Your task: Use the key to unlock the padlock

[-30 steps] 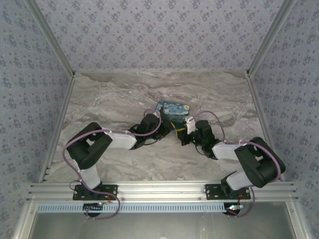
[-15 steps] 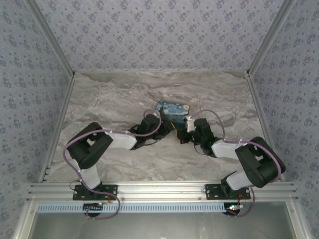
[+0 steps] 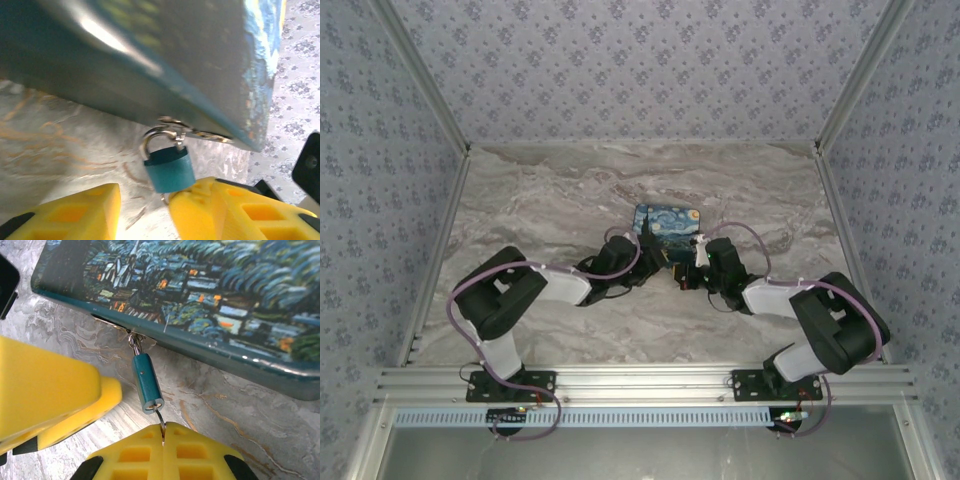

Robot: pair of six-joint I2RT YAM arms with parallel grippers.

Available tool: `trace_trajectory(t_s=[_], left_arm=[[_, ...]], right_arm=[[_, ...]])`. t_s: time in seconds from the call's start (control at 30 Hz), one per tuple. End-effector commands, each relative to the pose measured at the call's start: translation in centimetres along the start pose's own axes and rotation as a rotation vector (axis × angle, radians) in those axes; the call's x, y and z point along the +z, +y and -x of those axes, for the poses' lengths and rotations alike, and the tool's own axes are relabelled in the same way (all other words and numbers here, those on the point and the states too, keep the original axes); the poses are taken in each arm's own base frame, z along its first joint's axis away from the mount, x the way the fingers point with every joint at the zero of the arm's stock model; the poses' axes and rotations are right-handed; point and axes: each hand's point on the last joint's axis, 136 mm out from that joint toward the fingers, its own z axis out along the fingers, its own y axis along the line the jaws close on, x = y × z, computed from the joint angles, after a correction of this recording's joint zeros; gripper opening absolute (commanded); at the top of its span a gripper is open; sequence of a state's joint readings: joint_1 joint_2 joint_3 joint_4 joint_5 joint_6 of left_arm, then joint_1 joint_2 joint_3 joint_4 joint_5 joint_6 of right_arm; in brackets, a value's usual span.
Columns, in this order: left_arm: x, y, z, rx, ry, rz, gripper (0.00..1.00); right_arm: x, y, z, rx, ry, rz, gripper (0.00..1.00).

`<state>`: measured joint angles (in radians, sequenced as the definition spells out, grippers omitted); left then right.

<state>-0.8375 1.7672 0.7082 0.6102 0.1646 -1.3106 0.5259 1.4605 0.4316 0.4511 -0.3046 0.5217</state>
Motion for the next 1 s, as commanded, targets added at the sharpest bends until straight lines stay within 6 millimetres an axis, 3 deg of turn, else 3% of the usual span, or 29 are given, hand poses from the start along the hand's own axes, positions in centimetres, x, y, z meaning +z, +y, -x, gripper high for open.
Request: trace_trajectory(t_s=[0.0, 0.2, 0.33, 0.7, 0.97], left_arm=[[-1.5, -1.5, 1.1, 0.019, -0.050, -0.047, 0.54], [-2.3, -2.2, 1.2, 0.024, -0.065, -0.098, 0.58], [-1.9, -2.9, 0.8, 0.000, -0.049, -0.155, 0.56], [-0.6, -1.3, 0.5, -0.045, -0.043, -0.114, 0.48], [0.4, -1.3, 0.2, -0.070, -0.025, -0.122, 0.44]], right_arm=[[0.2, 0.8, 0.0, 0.050, 0.021, 0.024, 0.00], [0.2, 1.6, -0.4, 0.160, 0.017, 0.061, 0.00], [0.3, 2.0, -0.5, 0.234, 0.012, 0.068, 0.00], [0.4, 2.2, 0.1, 0.343, -0.002, 0.073, 0.00], [0.3, 2.5, 0.2, 0.379, -0.001, 0.088, 0.00]])
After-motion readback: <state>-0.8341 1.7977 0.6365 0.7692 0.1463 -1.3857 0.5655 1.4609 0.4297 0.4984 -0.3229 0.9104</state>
